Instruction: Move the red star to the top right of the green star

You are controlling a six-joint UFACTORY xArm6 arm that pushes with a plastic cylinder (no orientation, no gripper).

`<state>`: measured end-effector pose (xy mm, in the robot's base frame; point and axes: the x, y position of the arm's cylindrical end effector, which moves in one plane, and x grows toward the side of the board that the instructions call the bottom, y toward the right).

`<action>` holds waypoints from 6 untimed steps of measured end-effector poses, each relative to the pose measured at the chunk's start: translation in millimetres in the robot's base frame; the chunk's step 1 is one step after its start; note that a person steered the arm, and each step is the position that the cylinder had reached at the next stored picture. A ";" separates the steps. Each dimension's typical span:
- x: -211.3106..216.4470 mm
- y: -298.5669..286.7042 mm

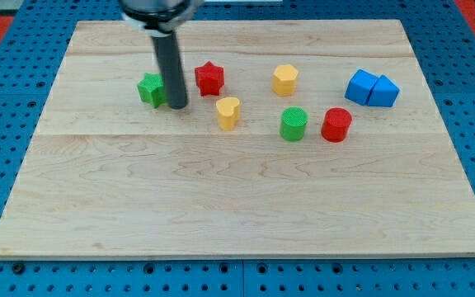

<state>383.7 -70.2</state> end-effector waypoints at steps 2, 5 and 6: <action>-35.5 25.3; -56.0 30.7; -16.4 20.9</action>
